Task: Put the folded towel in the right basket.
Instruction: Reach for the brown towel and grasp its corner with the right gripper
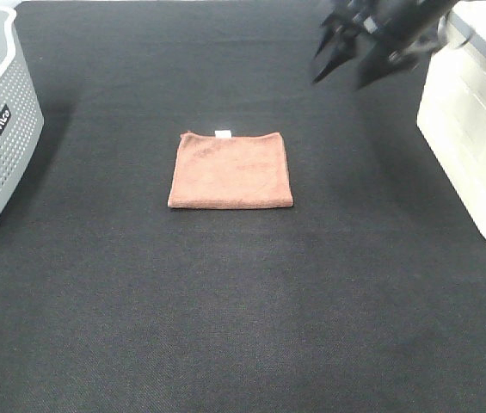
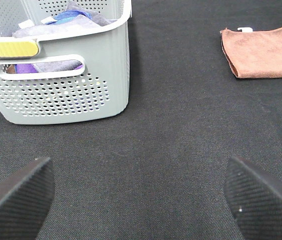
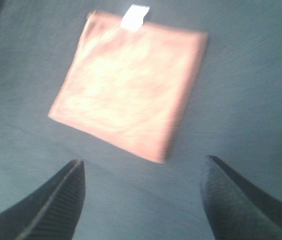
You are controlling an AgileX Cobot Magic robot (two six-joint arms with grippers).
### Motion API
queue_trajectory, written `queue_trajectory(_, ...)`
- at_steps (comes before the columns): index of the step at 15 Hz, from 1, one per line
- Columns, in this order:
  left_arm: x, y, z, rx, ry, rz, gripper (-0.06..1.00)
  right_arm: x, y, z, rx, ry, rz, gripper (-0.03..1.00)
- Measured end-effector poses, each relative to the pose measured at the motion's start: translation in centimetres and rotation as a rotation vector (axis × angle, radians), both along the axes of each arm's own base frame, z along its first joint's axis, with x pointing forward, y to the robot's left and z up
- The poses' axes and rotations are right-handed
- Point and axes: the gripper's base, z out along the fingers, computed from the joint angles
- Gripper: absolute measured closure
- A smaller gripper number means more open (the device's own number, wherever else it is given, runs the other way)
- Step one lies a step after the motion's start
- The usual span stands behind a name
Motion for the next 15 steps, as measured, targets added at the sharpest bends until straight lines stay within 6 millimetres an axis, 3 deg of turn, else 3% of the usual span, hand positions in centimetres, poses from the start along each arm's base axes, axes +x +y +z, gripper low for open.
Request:
queue_trajectory(1,0.0,0.0,0.0,0.0,0.0,0.0,0.07,1.2,0.7,-2.2,0.043,0.066,-0.003,0.34)
queue_trajectory(3,0.0,0.0,0.0,0.0,0.0,0.0,0.07,1.8,1.0,-3.1,0.057,0.09,-0.003,0.34)
queue_trajectory(11,0.0,0.0,0.0,0.0,0.0,0.0,0.07,8.1,3.0,-13.4,0.084,0.303,0.012,0.34)
queue_trajectory(15,0.0,0.0,0.0,0.0,0.0,0.0,0.07,8.9,3.1,-15.7,0.083,0.323,0.006,0.34)
